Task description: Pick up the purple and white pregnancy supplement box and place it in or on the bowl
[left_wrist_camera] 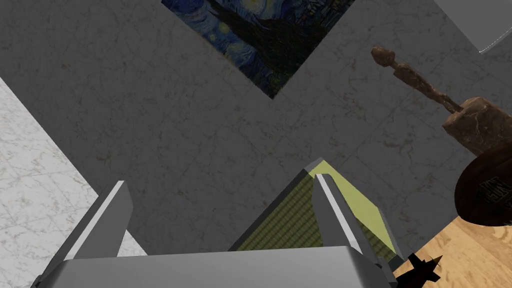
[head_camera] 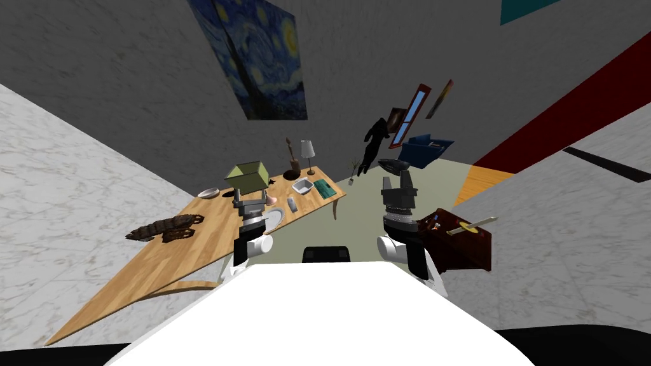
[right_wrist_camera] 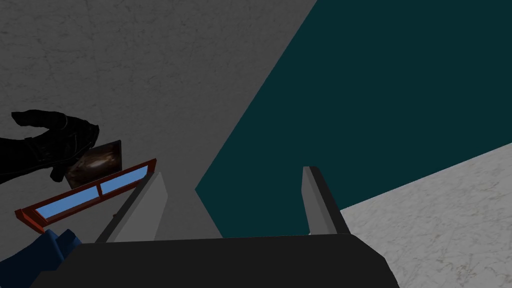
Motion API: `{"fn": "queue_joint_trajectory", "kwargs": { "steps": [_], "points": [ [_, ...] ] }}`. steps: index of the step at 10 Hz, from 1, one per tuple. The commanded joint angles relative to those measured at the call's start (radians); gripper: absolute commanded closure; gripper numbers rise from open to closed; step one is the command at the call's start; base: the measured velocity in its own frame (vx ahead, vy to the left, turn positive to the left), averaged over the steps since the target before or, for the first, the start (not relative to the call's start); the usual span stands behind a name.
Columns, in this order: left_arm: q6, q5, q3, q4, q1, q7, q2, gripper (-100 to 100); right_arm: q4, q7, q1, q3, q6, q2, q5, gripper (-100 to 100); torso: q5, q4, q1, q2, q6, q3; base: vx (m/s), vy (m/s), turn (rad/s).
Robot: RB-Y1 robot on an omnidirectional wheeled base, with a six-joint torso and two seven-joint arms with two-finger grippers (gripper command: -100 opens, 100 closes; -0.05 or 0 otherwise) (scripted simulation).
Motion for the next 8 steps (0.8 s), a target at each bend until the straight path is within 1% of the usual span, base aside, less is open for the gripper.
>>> {"fn": "queue_joint_trajectory", "kwargs": {
  "steps": [1, 2, 3, 4, 5, 6, 8],
  "points": [
    [-0.016, 0.012, 0.004, 0.05, -0.008, 0.019, 0.002, -100, 0.0, 0.0, 0.0, 0.0, 0.0, 0.0, 0.0, 0, 0.0, 0.0, 0.0, 0.0, 0.0, 0.0, -0.005, -0.037, -0.082],
    [-0.046, 0.034, 0.012, 0.081, -0.021, 0.054, 0.006, -100, 0.0, 0.0, 0.0, 0.0, 0.0, 0.0, 0.0, 0, 0.0, 0.0, 0.001, 0.0, 0.0, 0.0, -0.001, -0.04, -0.134],
    [-0.046, 0.034, 0.012, 0.109, -0.021, 0.054, 0.006, -100, 0.0, 0.0, 0.0, 0.0, 0.0, 0.0, 0.0, 0, 0.0, 0.0, 0.001, 0.0, 0.0, 0.0, 0.003, -0.032, -0.075],
    [-0.078, 0.057, 0.021, 0.141, -0.033, 0.091, 0.01, -100, 0.0, 0.0, 0.0, 0.0, 0.0, 0.0, 0.0, 0, 0.0, 0.0, 0.002, -0.001, 0.0, 0.0, 0.004, -0.048, -0.145],
    [-0.078, 0.057, 0.021, 0.163, -0.033, 0.091, 0.01, -100, 0.0, 0.0, 0.0, 0.0, 0.0, 0.0, 0.0, 0, 0.0, 0.0, 0.001, -0.001, 0.0, 0.0, 0.004, -0.04, -0.082],
    [-0.11, 0.08, 0.03, 0.194, -0.044, 0.129, 0.012, -100, 0.0, 0.0, 0.0, 0.0, 0.0, 0.0, 0.0, 0, 0.0, 0.0, 0.001, -0.001, 0.0, 0.0, 0.012, -0.042, -0.208],
    [-0.11, 0.08, 0.03, 0.233, -0.044, 0.129, 0.012, -100, 0.0, 0.0, 0.0, 0.0, 0.0, 0.0, 0.0, 0, 0.0, 0.0, 0.002, -0.001, -0.001, -0.001, 0.009, -0.019, -0.02]
  ]
}}
